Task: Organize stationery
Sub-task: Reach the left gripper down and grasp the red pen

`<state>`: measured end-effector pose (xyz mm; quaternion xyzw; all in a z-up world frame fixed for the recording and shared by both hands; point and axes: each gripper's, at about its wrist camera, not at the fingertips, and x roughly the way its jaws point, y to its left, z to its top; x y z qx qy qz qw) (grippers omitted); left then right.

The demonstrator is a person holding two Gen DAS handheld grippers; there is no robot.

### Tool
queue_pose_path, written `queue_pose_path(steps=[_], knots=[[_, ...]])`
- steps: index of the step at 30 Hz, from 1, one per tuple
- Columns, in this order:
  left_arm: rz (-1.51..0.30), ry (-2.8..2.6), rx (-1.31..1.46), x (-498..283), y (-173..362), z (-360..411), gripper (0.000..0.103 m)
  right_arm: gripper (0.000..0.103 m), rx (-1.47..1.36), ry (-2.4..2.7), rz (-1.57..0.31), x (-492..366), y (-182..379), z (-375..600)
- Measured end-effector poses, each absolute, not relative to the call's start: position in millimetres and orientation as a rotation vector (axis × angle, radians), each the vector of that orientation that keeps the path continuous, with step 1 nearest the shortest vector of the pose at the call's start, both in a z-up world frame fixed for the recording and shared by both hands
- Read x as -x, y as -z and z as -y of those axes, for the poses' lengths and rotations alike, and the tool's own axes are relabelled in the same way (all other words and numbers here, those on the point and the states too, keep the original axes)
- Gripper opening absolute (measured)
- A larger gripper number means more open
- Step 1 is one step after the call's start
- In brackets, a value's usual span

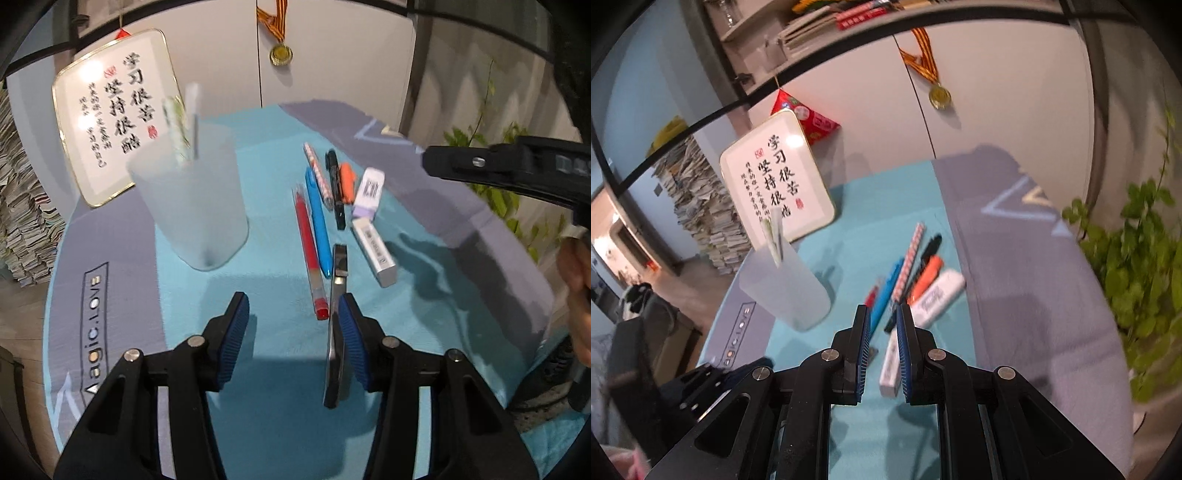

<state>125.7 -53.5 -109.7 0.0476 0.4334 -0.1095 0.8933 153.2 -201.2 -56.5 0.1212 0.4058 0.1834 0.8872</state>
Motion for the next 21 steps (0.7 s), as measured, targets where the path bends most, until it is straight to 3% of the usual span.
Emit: queue_pose_path(steps=[4, 11, 12, 13, 21], knots=[[-0.940, 0.216, -0.123, -137.7, 123.0, 59.8, 0.030, 0.013, -0.231, -0.395, -0.861, -148.4, 64.3, 200.6], [-0.971, 0.217, -0.110, -153.1, 130.9, 66.3, 0.027, 0.013, -0.227, -0.432, -0.868, -143.0, 69.7, 196.7], [-0.962, 0.221, -0.103, -154.2, 131.0, 66.4, 0.022, 0.013, -0.225, -0.436, -0.872, -142.9, 70.1, 195.5], [-0.962, 0.228, -0.096, -155.3, 131.4, 66.2, 0.009, 0.013, -0.223, -0.438, -0.876, -142.9, 70.1, 194.4], [-0.987, 0.273, -0.024, -124.6, 123.9, 42.7, 0.007, 0.013, -0.219, -0.461, -0.913, -142.9, 74.7, 184.9]])
